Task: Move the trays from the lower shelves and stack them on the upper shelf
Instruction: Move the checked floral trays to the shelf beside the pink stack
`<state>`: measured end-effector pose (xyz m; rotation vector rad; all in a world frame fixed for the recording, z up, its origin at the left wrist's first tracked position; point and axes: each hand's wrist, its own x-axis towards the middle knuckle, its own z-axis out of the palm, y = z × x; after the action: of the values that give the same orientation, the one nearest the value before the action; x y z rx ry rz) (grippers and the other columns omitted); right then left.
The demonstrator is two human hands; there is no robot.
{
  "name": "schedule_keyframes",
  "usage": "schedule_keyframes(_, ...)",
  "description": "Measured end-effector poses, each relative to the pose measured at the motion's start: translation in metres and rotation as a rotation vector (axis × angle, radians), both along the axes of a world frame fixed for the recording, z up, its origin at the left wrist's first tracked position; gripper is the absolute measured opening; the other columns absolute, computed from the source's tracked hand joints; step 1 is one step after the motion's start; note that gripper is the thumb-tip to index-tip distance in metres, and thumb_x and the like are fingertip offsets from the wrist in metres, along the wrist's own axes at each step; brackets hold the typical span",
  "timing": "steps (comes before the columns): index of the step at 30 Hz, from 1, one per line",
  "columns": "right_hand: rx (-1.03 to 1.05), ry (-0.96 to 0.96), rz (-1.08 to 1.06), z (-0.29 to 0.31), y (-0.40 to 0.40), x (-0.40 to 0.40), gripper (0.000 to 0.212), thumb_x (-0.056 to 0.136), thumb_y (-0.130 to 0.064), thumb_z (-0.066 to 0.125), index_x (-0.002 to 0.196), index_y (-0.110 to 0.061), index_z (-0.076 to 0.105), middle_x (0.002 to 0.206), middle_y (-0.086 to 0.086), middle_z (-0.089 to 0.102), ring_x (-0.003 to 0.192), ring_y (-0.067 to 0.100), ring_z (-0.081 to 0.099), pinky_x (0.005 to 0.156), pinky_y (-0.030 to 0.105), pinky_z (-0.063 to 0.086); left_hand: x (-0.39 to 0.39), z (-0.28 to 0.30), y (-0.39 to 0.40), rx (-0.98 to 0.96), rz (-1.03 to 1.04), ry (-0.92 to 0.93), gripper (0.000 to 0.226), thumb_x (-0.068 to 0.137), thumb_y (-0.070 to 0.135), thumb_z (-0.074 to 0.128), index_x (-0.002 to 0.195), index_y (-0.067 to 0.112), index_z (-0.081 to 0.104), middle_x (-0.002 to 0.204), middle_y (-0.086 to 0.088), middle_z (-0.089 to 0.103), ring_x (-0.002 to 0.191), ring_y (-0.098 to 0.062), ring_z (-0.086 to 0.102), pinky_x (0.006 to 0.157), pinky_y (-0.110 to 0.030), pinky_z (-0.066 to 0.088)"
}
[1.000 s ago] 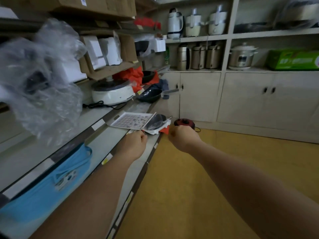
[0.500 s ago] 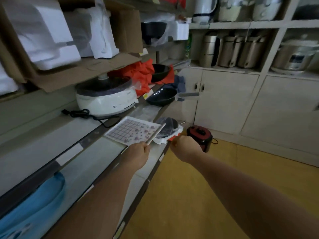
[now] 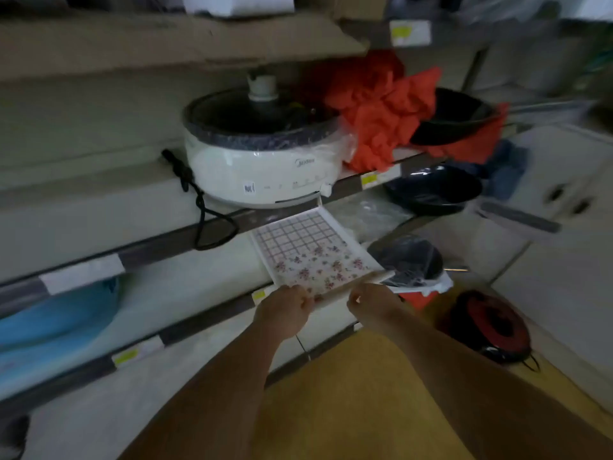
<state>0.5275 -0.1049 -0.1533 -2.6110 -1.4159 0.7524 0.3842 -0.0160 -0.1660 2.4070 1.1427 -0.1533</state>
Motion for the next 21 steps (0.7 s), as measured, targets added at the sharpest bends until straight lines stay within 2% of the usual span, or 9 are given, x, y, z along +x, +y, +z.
schedule_keyframes(1,-0.028,0.003,0.040,-0.008,0.005,0.015,0.032,0.100,-0.021,0.037,0.125,-0.010,0.053,0.112,0.009,0.063,0.096,0.022,0.060,0.068,0.026,0.046,0.013,-0.009,0.002,-0.014,0.039,0.014,0.039,0.100,0.038,0.032,0.122,0.012,0.051,0.122,-0.010,0.054,0.113,-0.027,0.053,0.092,-0.036,0.044)
schedule_keyframes(3,-0.059,-0.008,0.103,-0.024,0.011,0.041,0.033,0.099,-0.022,0.041,0.130,-0.013,0.050,0.127,0.009,0.058,0.112,0.023,0.057,0.086,0.031,0.048,0.036,-0.024,0.004,-0.034,0.095,0.032,0.040,0.100,0.037,0.034,0.122,0.010,0.052,0.121,-0.012,0.055,0.112,-0.028,0.054,0.092,-0.037,0.045)
schedule_keyframes(8,-0.101,-0.085,0.241,-0.065,0.028,0.088,0.041,0.097,-0.021,0.047,0.137,-0.014,0.043,0.136,0.009,0.049,0.124,0.025,0.048,0.101,0.035,0.040,0.077,-0.057,0.005,-0.036,0.135,0.101,0.040,0.098,0.040,0.037,0.120,0.010,0.052,0.121,-0.012,0.055,0.113,-0.029,0.053,0.090,-0.038,0.047)
schedule_keyframes(14,-0.065,-0.277,0.422,-0.097,0.055,0.119,0.046,0.091,-0.016,0.053,0.136,-0.013,0.041,0.135,0.009,0.048,0.127,0.026,0.044,0.106,0.035,0.035,0.108,-0.086,0.015,0.017,0.119,0.144,0.047,0.096,0.043,0.042,0.133,0.014,0.045,0.130,-0.011,0.048,0.123,-0.028,0.045,0.102,-0.039,0.039)
schedule_keyframes(18,-0.086,-0.290,0.457,-0.112,0.066,0.126,0.043,0.091,-0.015,0.051,0.133,-0.012,0.043,0.132,0.011,0.049,0.123,0.026,0.046,0.103,0.037,0.040,0.122,-0.098,0.025,-0.019,0.152,0.165,0.052,0.094,0.045,0.046,0.136,0.013,0.042,0.133,-0.012,0.046,0.124,-0.029,0.044,0.104,-0.041,0.039)
schedule_keyframes(21,-0.088,-0.273,0.457,-0.121,0.070,0.129,0.042,0.093,-0.014,0.048,0.135,-0.011,0.043,0.135,0.012,0.047,0.126,0.028,0.045,0.107,0.039,0.038,0.128,-0.105,0.027,-0.047,0.171,0.163,0.056,0.093,0.047,0.047,0.139,0.015,0.038,0.136,-0.012,0.046,0.125,-0.030,0.045,0.105,-0.043,0.038)
